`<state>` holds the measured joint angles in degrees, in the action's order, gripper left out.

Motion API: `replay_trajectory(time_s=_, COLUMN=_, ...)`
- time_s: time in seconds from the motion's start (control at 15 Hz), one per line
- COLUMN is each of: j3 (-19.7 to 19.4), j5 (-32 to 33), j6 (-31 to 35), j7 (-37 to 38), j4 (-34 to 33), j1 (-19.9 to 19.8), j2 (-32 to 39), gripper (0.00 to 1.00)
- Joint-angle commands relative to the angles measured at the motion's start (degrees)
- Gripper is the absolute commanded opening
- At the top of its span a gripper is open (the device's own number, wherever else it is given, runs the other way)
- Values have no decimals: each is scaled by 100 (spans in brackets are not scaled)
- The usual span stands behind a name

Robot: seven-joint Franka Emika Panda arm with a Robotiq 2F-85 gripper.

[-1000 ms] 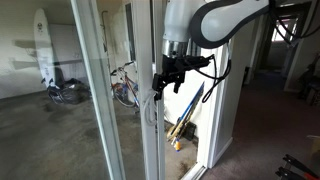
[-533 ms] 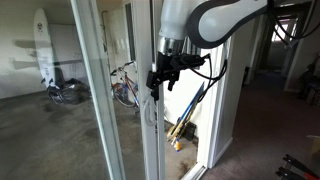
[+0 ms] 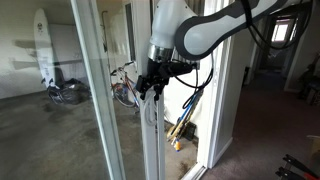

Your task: Slide the glass door to the right.

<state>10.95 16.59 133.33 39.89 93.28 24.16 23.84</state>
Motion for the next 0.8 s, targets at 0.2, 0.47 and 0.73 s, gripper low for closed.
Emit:
replay_trajectory(time_s=0.2, j3=-221, j5=-167, j6=-31, j7=-224, j4=-385, j1=32, j2=211, gripper=100)
replay_trajectory(time_s=0.47, j3=-212, j5=-477, j6=-456, j7=-344, j4=-457, j1=-73, j2=184, gripper=100)
replay_trajectory(time_s=0.73, j3=-314, j5=-479, j6=-1265, j7=-371, j4=-483, j1=-29, j2=144, gripper=100)
